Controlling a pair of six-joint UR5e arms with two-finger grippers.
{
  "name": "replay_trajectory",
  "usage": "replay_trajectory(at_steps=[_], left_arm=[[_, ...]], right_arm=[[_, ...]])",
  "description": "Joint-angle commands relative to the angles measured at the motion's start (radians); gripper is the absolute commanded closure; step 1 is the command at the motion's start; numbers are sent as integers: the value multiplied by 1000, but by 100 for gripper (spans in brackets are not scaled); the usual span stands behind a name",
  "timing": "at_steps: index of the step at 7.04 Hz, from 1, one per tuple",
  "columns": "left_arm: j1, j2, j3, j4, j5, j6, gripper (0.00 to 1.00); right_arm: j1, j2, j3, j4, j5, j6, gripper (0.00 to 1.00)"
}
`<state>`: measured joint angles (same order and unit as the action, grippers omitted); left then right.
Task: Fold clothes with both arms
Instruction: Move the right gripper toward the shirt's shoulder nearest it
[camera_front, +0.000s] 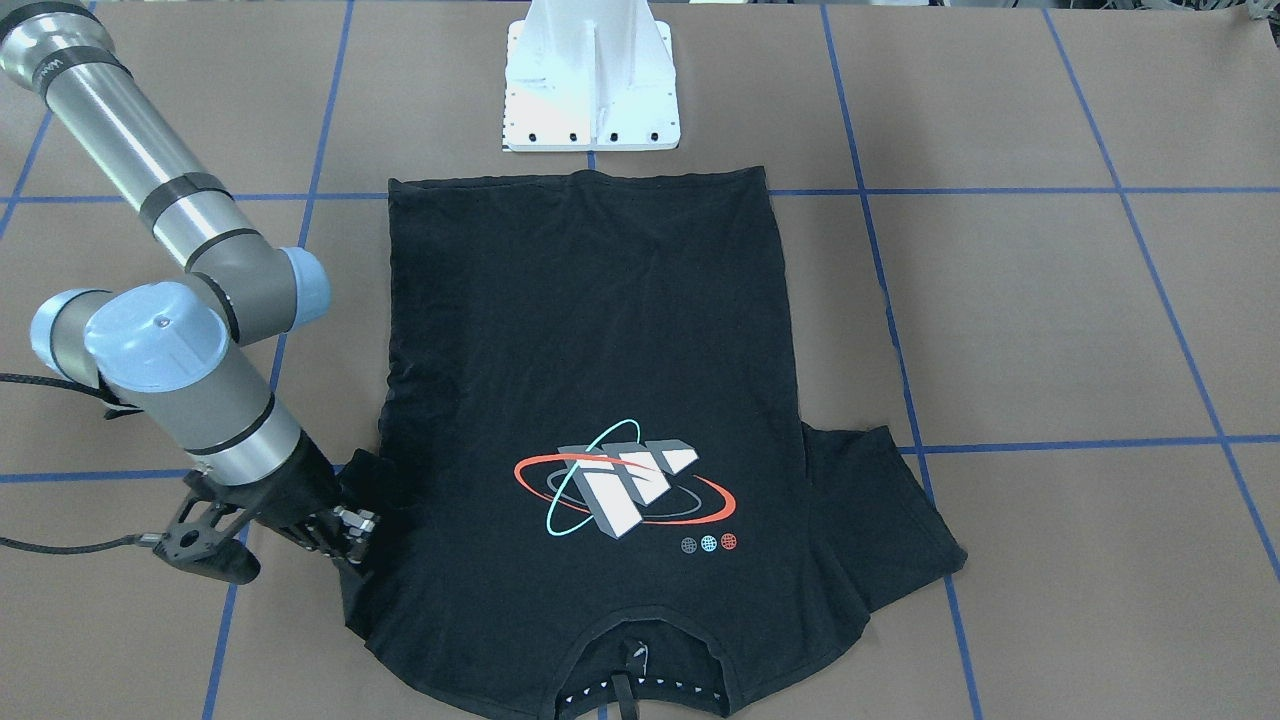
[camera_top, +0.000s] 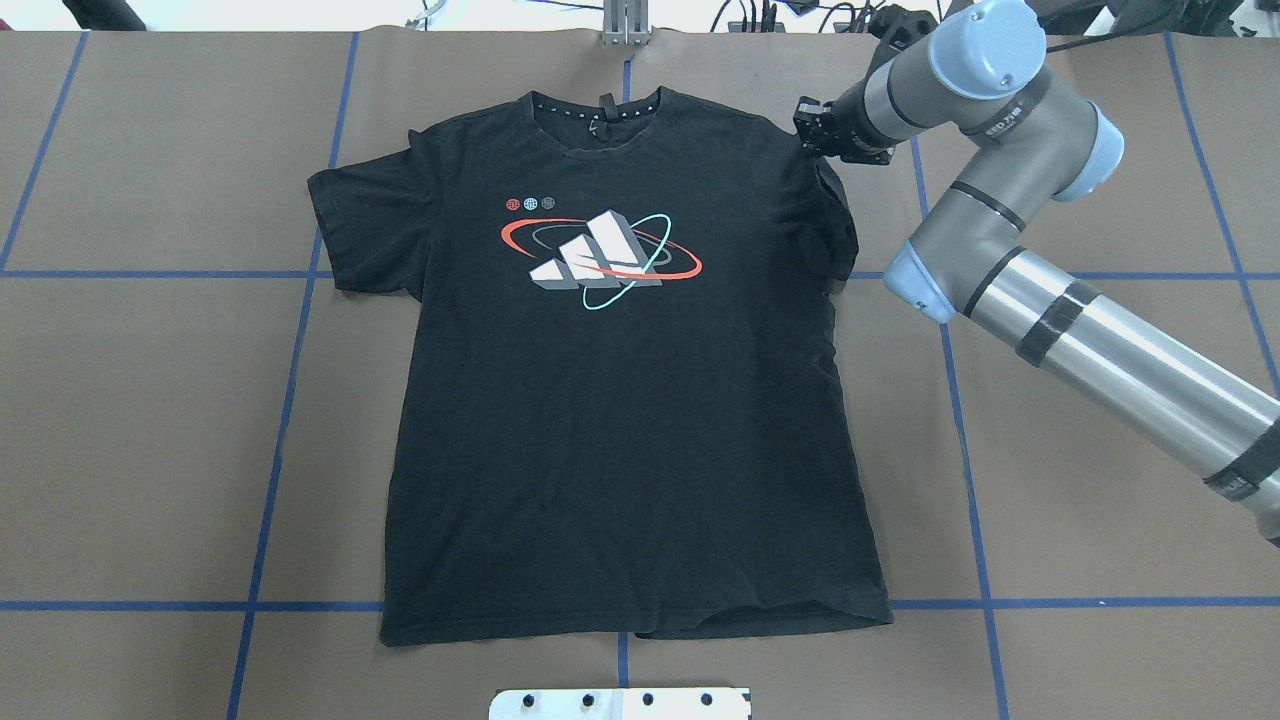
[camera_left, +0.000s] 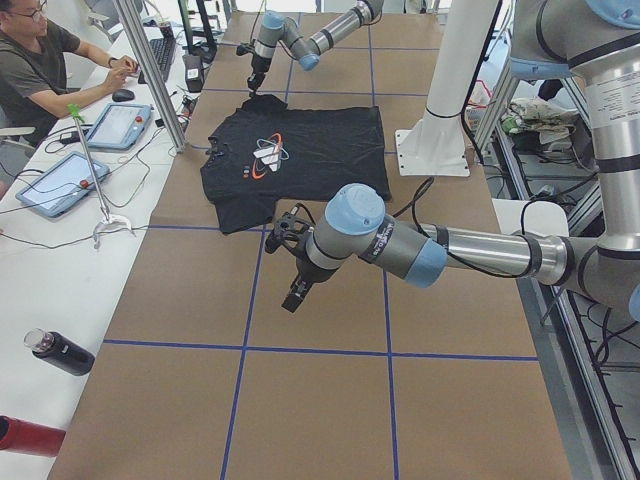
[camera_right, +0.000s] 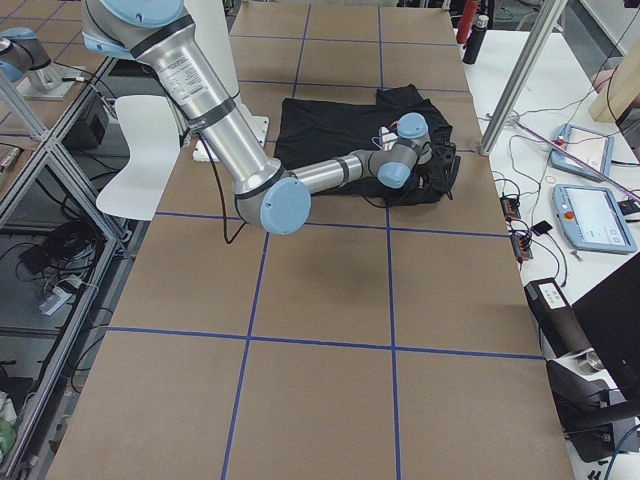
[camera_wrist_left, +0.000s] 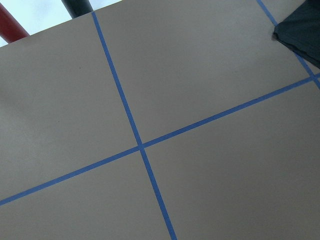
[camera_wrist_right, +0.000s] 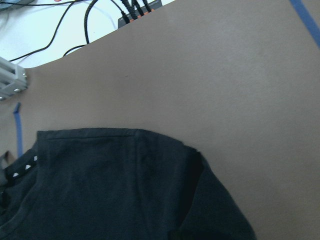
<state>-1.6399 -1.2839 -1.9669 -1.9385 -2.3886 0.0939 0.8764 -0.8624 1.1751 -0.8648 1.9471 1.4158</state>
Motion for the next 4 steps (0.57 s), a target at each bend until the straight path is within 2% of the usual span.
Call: replay_trajectory(at_steps=[1, 4], left_arm=[[0, 0, -1, 0, -32, 1, 0], [0, 0, 0, 1, -78, 0, 0]], right_arm=[[-74, 80, -20, -48, -63, 52, 100], [-128, 146, -110, -45, -157, 52, 100]])
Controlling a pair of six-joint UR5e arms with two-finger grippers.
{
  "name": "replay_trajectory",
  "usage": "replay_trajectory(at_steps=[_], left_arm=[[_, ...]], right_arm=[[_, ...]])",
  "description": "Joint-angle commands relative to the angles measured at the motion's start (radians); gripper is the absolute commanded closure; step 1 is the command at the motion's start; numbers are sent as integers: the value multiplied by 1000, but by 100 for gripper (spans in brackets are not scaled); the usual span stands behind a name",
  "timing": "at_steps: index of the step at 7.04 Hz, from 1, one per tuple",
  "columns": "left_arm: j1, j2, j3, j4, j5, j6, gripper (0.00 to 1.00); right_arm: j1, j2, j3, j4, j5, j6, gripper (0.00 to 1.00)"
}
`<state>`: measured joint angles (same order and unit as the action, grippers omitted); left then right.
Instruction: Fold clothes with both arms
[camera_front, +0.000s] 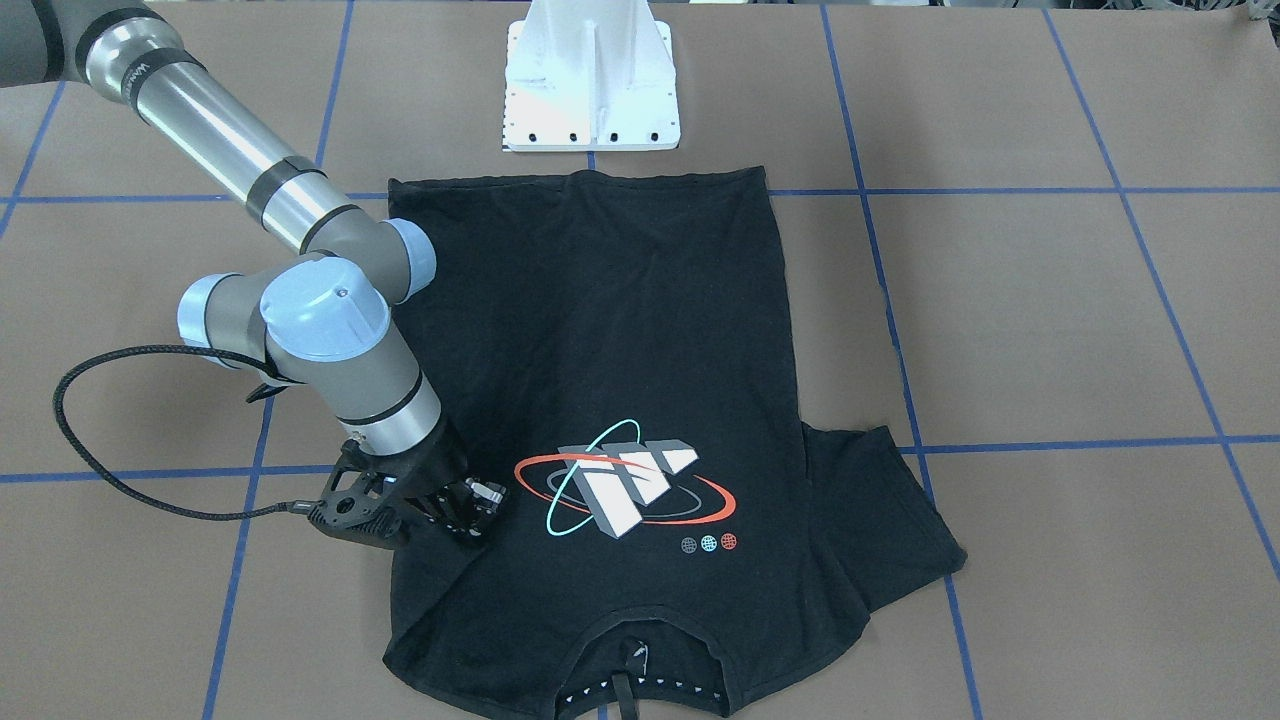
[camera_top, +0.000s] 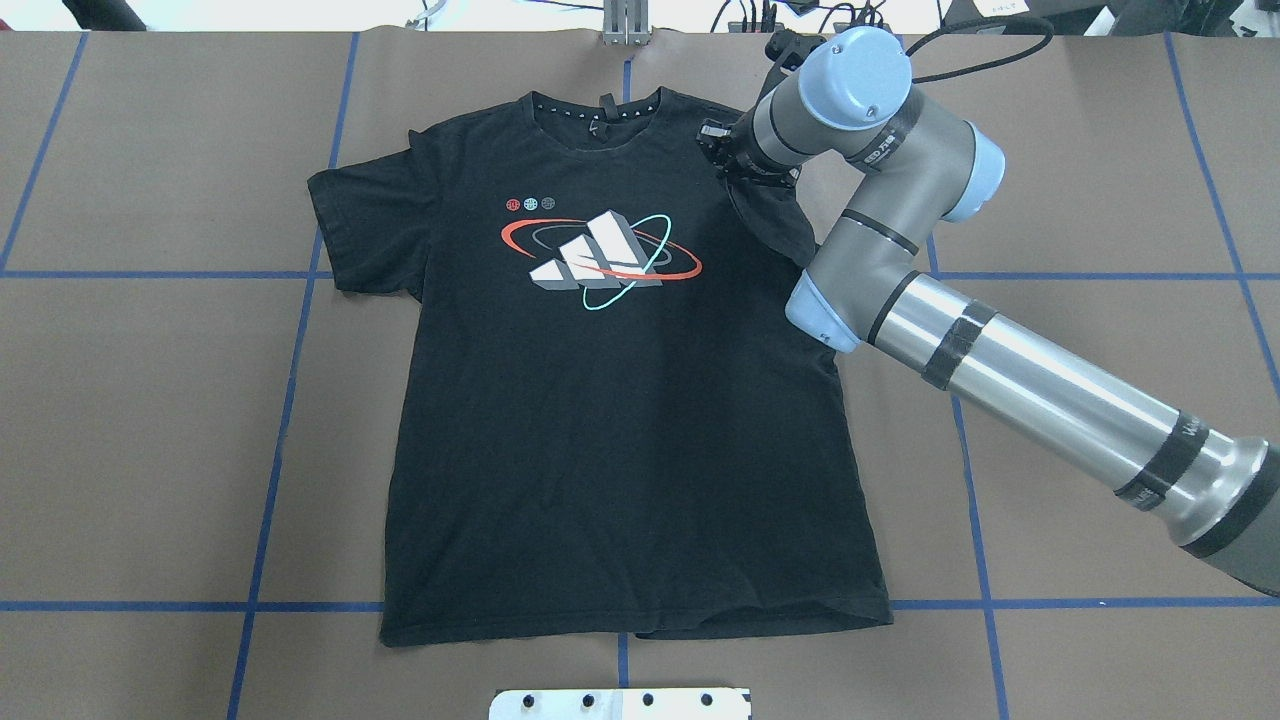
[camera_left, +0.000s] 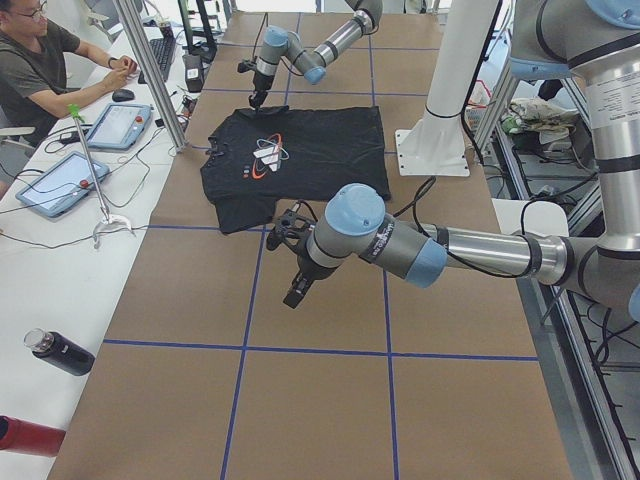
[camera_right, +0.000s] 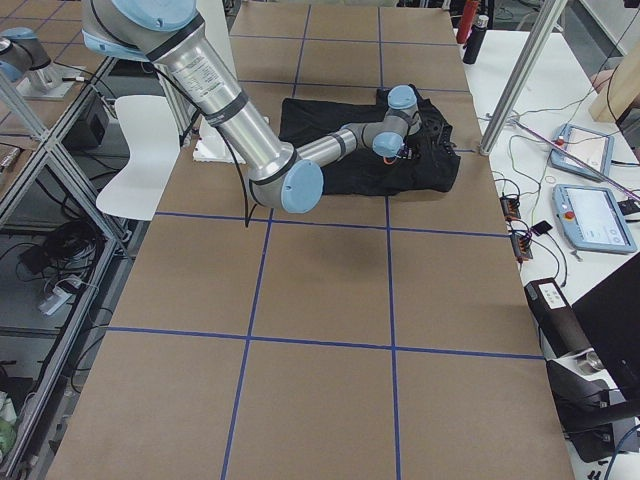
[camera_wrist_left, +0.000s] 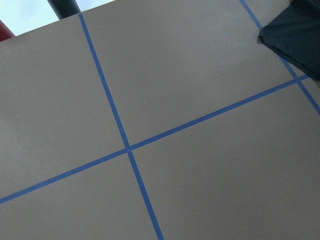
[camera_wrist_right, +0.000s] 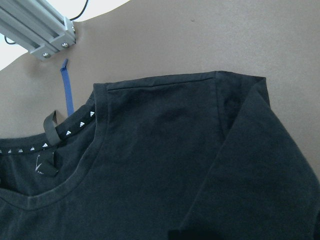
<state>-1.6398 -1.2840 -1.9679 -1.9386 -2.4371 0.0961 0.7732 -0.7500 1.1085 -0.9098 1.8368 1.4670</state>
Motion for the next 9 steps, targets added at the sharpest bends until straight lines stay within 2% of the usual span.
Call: replay_trajectory(at_steps=[1, 2, 3, 4, 5, 7, 8, 9], left_arm=[[2, -5, 3, 1, -33, -4, 0], [5, -30, 26, 1, -46, -92, 0], [18, -101, 44, 1, -48, -180, 1], [96, -173, 53, 1, -39, -266, 1], [148, -257, 85, 0, -36, -332, 1], [253, -397, 179, 4, -24, -425, 1], [294, -458, 243, -22, 48, -441, 4], [339, -566, 420, -133, 49, -479, 15]], right_arm=[[-32, 38, -49, 0, -57, 1, 85], [-35, 37, -50, 2, -73, -1, 1], [-35, 37, -39, 3, -73, 1, 0], [-35, 17, 23, 3, -65, 6, 0], [-34, -47, 133, -3, -39, 9, 0], [-25, -240, 386, -11, 71, 9, 0], [-22, -343, 506, -11, 84, 7, 0], [-20, -430, 612, -11, 102, 7, 0]])
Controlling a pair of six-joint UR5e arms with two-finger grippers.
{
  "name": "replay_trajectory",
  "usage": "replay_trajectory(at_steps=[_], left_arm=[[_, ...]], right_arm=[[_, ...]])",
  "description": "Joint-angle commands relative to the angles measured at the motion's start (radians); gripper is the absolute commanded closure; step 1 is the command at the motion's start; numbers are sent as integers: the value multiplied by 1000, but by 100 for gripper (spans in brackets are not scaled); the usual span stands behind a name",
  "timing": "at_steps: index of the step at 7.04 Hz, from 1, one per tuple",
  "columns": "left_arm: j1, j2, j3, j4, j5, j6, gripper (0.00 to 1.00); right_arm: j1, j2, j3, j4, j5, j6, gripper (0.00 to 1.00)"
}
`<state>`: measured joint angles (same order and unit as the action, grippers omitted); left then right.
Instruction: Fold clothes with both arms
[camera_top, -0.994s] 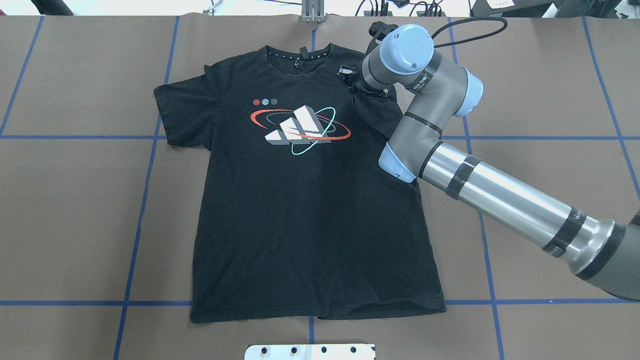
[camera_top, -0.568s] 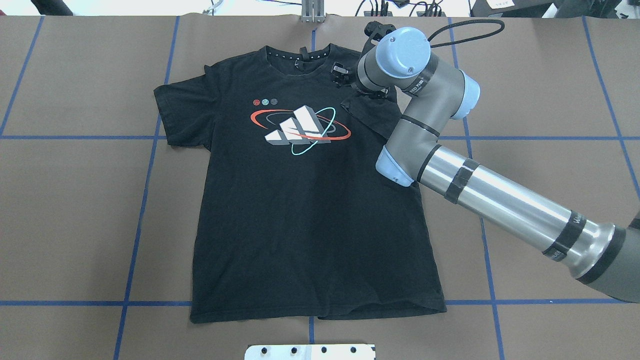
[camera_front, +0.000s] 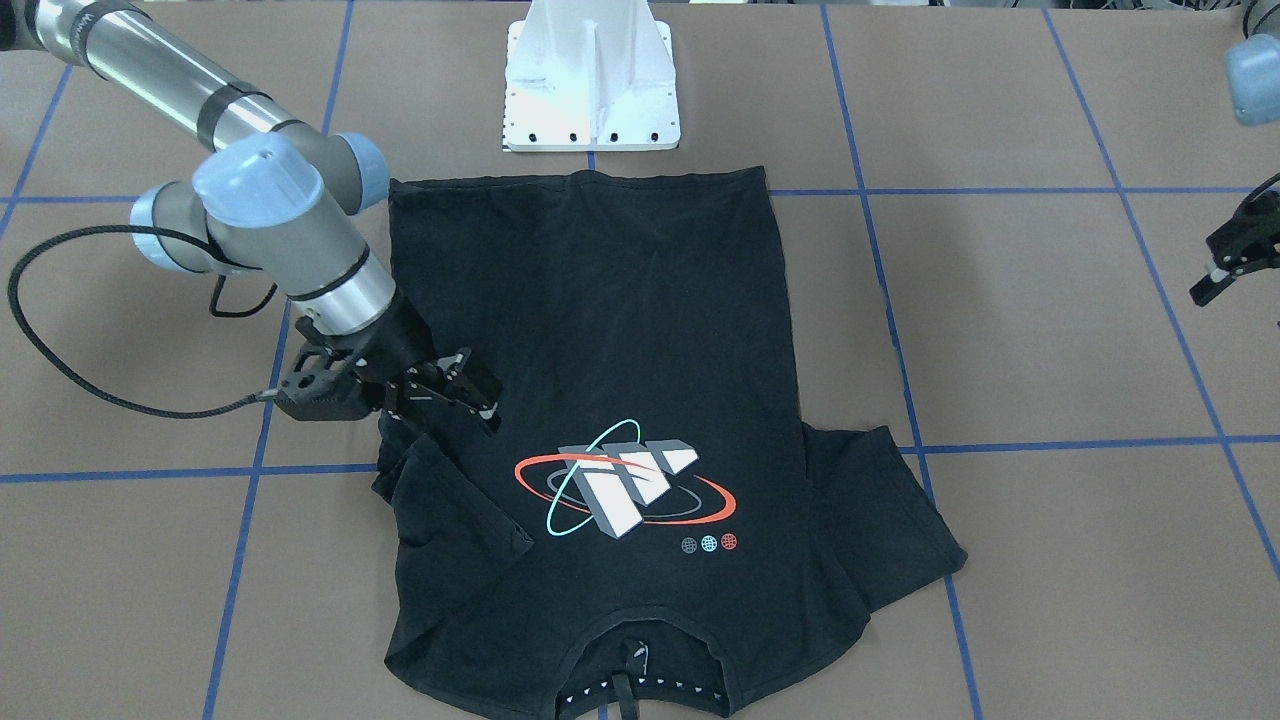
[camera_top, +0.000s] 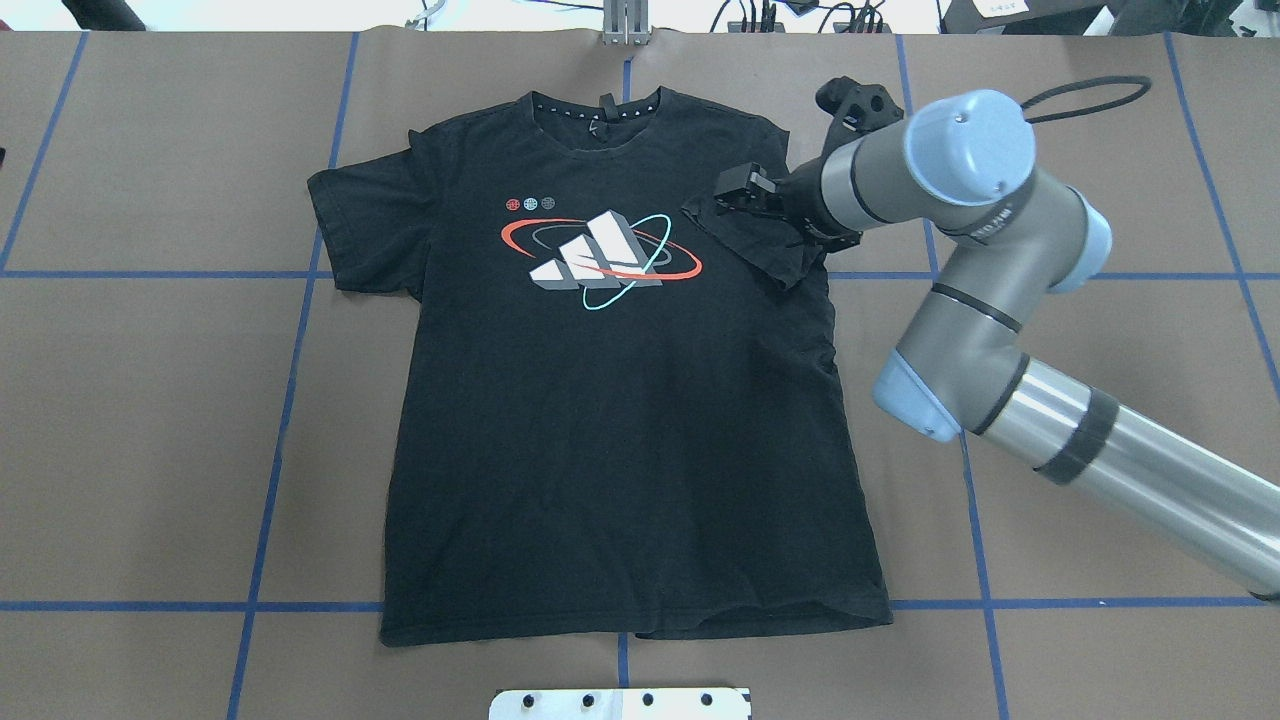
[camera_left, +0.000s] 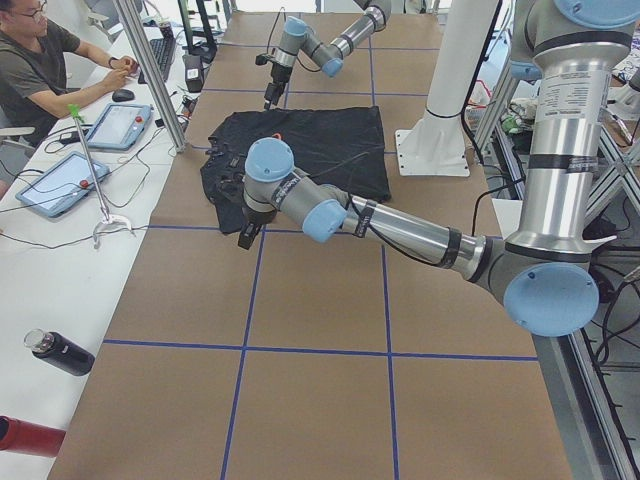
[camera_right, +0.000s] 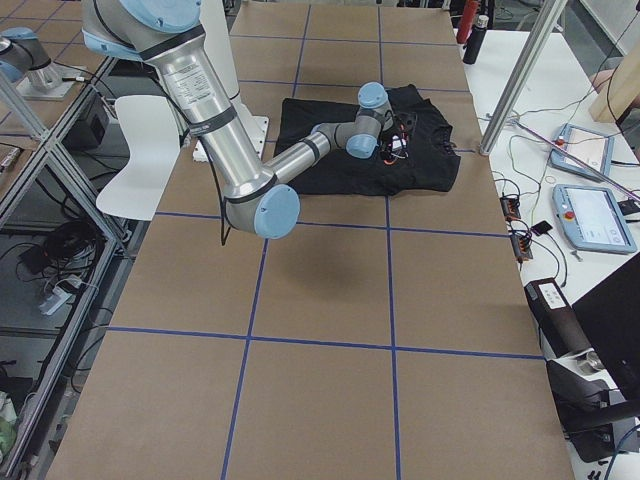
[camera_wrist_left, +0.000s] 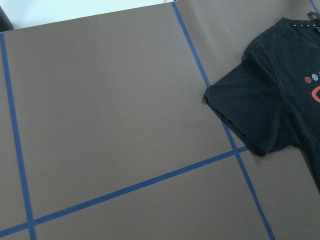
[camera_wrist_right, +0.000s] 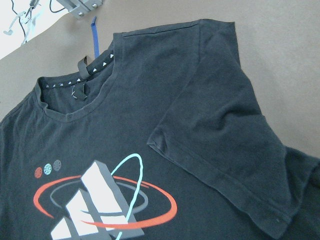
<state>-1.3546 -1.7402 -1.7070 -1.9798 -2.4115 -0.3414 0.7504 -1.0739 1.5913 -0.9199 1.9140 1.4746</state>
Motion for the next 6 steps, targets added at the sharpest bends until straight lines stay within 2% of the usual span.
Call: replay_trajectory(at_steps=[1, 3, 5, 6], left_arm=[[122, -196, 328, -232, 25, -86, 23], [188, -292, 629, -562, 85, -91, 26], [251, -375, 714, -605, 202, -216, 36], [262, -410, 796, -695, 213, -287, 37]], right_arm=[[4, -148, 181, -5, 22, 0, 0], [16, -219, 240, -5, 30, -5, 0], [17, -225, 237, -7, 22, -7, 0], [15, -230, 233, -5, 19, -11, 0]])
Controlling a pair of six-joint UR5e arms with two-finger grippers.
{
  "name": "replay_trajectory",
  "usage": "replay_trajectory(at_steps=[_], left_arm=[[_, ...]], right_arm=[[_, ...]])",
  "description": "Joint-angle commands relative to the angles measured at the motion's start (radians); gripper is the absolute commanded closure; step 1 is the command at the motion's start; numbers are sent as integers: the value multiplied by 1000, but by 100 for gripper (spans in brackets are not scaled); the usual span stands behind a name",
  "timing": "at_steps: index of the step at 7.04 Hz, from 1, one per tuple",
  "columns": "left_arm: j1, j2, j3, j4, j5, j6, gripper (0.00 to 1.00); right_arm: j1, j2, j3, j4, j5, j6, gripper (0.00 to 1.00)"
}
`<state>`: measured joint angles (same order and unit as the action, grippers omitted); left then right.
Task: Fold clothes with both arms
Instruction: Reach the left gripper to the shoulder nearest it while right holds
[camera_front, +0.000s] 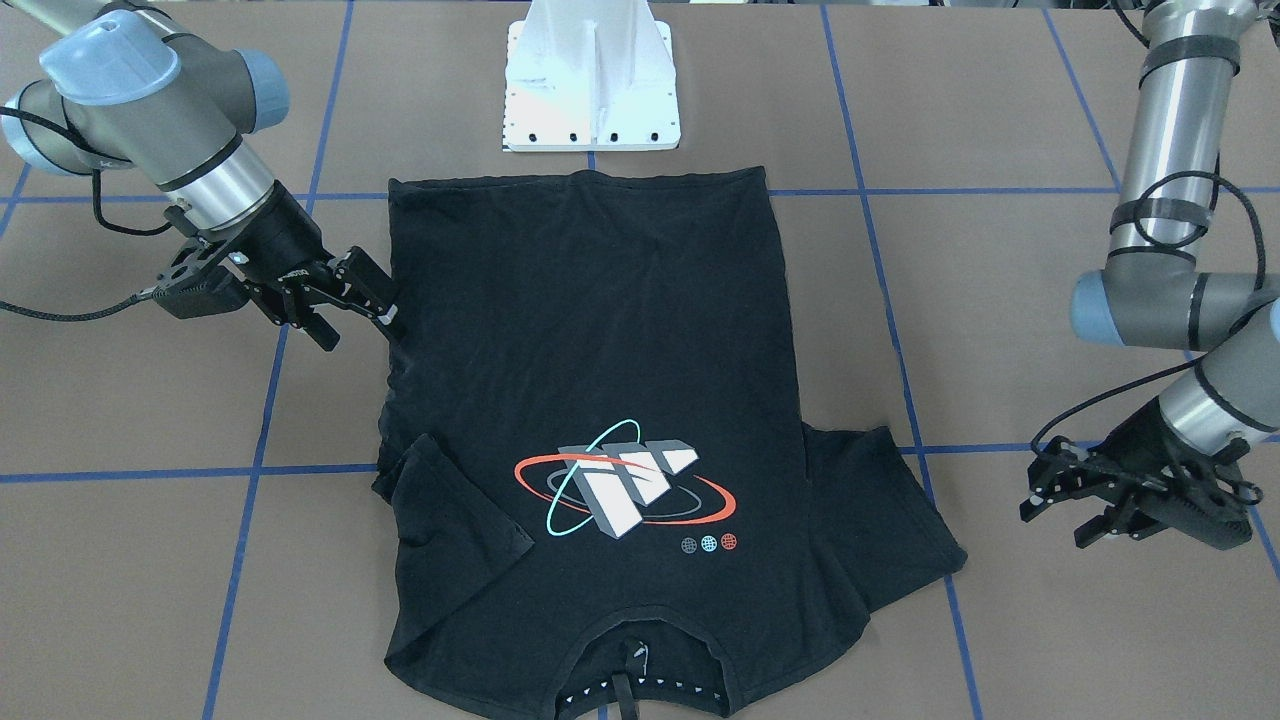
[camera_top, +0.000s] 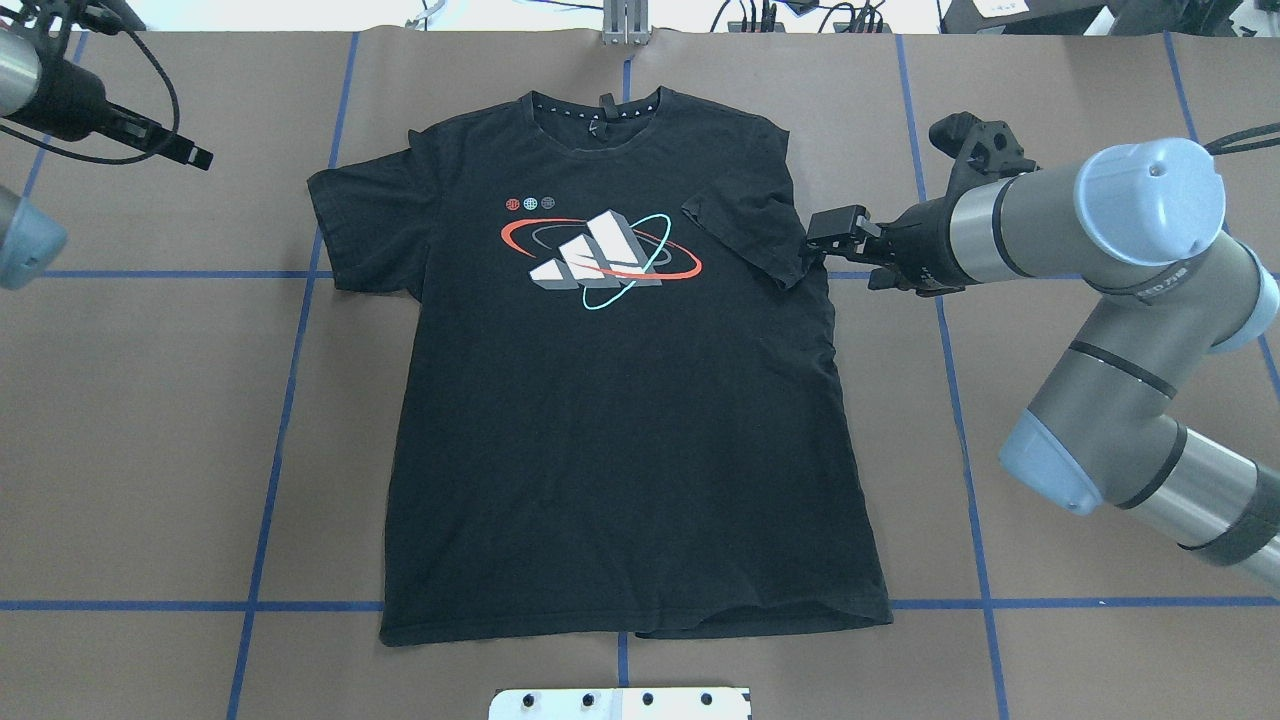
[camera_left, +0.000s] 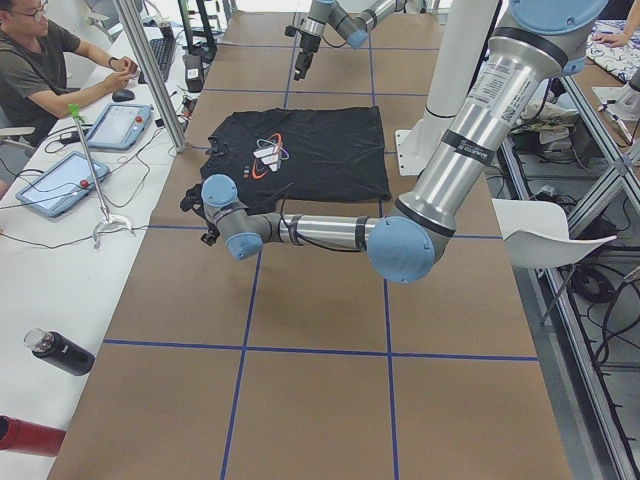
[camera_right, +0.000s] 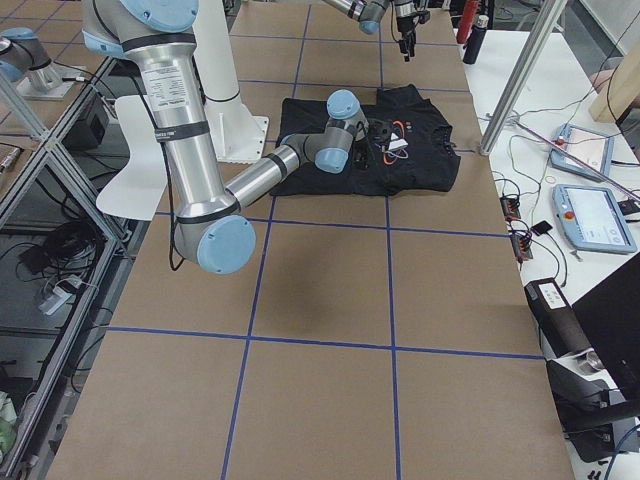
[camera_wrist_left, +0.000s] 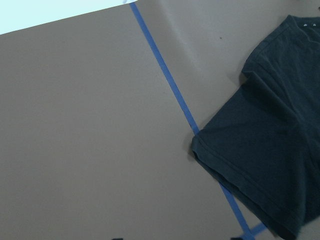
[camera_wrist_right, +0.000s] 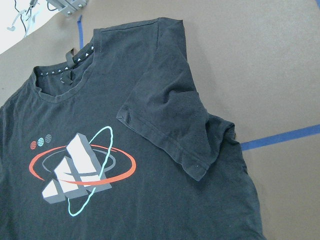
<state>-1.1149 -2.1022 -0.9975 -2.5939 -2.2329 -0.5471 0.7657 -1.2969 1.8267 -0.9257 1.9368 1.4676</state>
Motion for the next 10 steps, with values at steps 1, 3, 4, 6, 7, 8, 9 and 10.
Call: replay_trajectory(at_steps=[1, 3, 4, 6, 7, 8, 9, 10], left_arm=[[67, -59, 130, -150, 41, -159, 45], [96, -94, 161, -157, 94, -220, 51], [109, -111, 193, -157, 133, -224, 52], [109, -117, 212, -157, 138, -224, 52], [110, -117, 211, -157, 138, -224, 52], [112, -119, 211, -157, 138, -224, 53], [115, -119, 211, -158, 138, -224, 54], [118, -119, 211, -158, 136, -224, 55]], right_arm=[[-2, -7, -4, 1, -6, -6, 0], [-2, -7, -7, 1, -7, -7, 0], [-2, -5, -9, 1, -7, -7, 0], [-3, -4, -12, 1, -9, -7, 0], [-3, -2, -12, 1, -9, -7, 0], [-3, -1, -12, -1, -10, -7, 0], [-5, 4, -12, -1, -13, -7, 0], [-5, 4, -11, -1, -13, -7, 0]])
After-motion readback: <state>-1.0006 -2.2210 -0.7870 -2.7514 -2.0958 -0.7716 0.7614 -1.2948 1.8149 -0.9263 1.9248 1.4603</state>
